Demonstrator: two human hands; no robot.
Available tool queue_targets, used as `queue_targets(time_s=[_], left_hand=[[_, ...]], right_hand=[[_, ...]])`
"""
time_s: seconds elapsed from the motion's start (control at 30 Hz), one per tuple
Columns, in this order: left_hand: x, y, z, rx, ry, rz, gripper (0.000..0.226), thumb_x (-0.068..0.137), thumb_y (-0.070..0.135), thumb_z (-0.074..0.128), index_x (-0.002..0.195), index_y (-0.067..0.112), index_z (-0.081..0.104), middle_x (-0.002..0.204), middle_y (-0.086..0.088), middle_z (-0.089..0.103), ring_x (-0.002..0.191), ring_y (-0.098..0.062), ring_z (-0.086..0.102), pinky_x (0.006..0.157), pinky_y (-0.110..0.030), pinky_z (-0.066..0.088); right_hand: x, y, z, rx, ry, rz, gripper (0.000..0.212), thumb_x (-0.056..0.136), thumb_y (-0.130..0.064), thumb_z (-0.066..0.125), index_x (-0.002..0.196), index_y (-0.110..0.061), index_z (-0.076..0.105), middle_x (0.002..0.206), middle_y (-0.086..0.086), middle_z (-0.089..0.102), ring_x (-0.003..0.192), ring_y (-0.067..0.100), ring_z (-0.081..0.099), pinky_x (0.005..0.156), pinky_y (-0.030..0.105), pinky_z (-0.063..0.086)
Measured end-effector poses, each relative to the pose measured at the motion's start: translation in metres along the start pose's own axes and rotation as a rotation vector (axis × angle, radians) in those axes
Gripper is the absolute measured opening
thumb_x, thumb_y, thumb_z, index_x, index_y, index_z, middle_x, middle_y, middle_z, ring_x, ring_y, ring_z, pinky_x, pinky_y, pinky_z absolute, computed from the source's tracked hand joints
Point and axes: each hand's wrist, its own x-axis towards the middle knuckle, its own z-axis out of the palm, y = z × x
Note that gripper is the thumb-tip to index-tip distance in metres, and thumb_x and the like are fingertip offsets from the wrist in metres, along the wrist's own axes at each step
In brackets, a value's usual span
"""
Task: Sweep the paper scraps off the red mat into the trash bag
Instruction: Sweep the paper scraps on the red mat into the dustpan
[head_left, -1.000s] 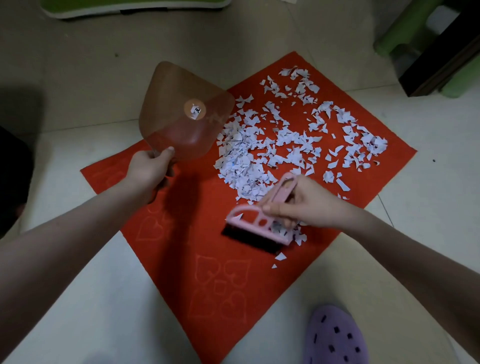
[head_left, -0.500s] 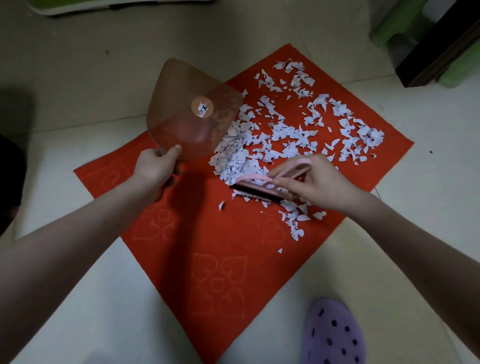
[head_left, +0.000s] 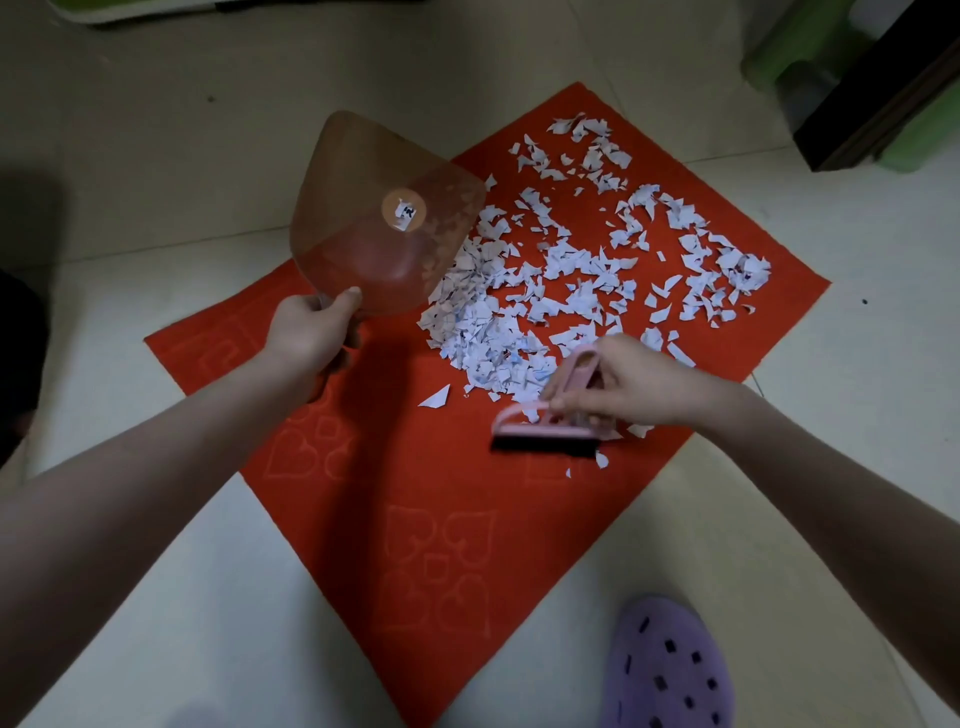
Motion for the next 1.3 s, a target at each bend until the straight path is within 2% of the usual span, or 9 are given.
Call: queue_targets(time_s=[0.07,0.17,0.27,0.43,0.67,0.77,1.03,1.2,1.3], left_hand=[[0.001,0.000,0.000,0.011,0.006,-0.003,0.035,0.098,0.032,0.049,0.071,0.011,0.053,0.064,-0.006,0.052,0.045,-0.018,0.042,0.032,-0.012,0.028],[0.001,-0.001,0.000,0.017,0.014,-0.002,0.035,0.098,0.033,0.049,0.071,0.011,0.053,0.064,-0.006,0.052,0.042,-0.016,0.042,0.031,-0.011,0.027],[0.001,0.000,0.003,0.014,0.011,0.002,0.035,0.098,0.032,0.049,0.070,0.011,0.054,0.063,-0.006,0.052,0.030,-0.008,0.042,0.031,-0.010,0.027],[-0.001,0.003,0.008,0.016,0.000,-0.008,0.036,0.098,0.033,0.049,0.069,0.011,0.054,0.063,-0.006,0.051,0.026,-0.006,0.040,0.029,-0.009,0.025],[-0.005,0.007,0.013,0.001,-0.022,-0.002,0.035,0.099,0.031,0.049,0.070,0.011,0.053,0.064,-0.006,0.051,0.037,-0.012,0.044,0.030,-0.009,0.026],[-0.004,0.009,0.014,0.011,-0.017,0.005,0.035,0.098,0.032,0.049,0.070,0.011,0.053,0.063,-0.006,0.051,0.030,-0.008,0.043,0.030,-0.009,0.026],[-0.003,0.010,0.021,-0.020,-0.041,0.007,0.034,0.097,0.033,0.051,0.071,0.012,0.056,0.063,-0.006,0.053,0.032,-0.010,0.043,0.038,-0.017,0.034],[-0.005,0.009,0.022,-0.025,-0.039,0.018,0.035,0.098,0.032,0.050,0.070,0.011,0.054,0.062,-0.006,0.052,0.024,-0.004,0.040,0.032,-0.011,0.030],[-0.004,0.008,0.019,-0.024,-0.035,0.011,0.035,0.098,0.032,0.050,0.070,0.011,0.054,0.062,-0.006,0.052,0.026,-0.005,0.041,0.031,-0.011,0.029]], right_hand=[[-0.003,-0.002,-0.008,0.020,0.158,-0.064,0.011,0.084,-0.026,0.067,0.086,-0.036,0.065,0.087,-0.002,0.072,0.078,0.021,0.069,0.065,0.040,0.058],[-0.011,-0.005,-0.016,0.150,0.268,-0.127,0.013,0.084,-0.019,0.069,0.090,-0.030,0.070,0.093,-0.002,0.072,0.077,0.012,0.069,0.062,0.032,0.059],[-0.015,-0.005,-0.014,0.179,0.093,-0.061,0.015,0.084,-0.017,0.069,0.098,-0.016,0.071,0.085,0.002,0.073,0.066,0.014,0.067,0.059,0.028,0.056],[-0.009,0.003,0.005,-0.036,-0.222,0.060,0.011,0.085,-0.024,0.068,0.096,-0.021,0.071,0.079,0.000,0.071,0.063,0.009,0.063,0.056,0.019,0.047],[-0.011,0.004,-0.015,0.079,0.197,-0.079,0.011,0.084,-0.018,0.069,0.095,-0.021,0.071,0.088,-0.012,0.070,0.075,0.007,0.068,0.058,0.017,0.053],[-0.016,0.000,-0.019,0.170,0.277,-0.153,0.013,0.084,-0.017,0.069,0.095,-0.023,0.072,0.087,-0.003,0.072,0.069,0.012,0.066,0.052,0.019,0.050],[-0.007,0.000,0.001,-0.095,-0.150,0.009,0.013,0.087,-0.025,0.067,0.097,-0.018,0.071,0.071,-0.008,0.066,0.053,0.000,0.051,0.050,0.014,0.037],[-0.001,0.008,0.000,-0.041,0.103,-0.017,0.008,0.087,-0.025,0.067,0.093,-0.022,0.070,0.086,0.002,0.072,0.079,0.026,0.067,0.070,0.044,0.055],[-0.006,0.007,-0.003,0.034,0.323,-0.088,0.008,0.086,-0.022,0.067,0.091,-0.028,0.069,0.093,-0.005,0.072,0.083,0.015,0.067,0.070,0.032,0.056]])
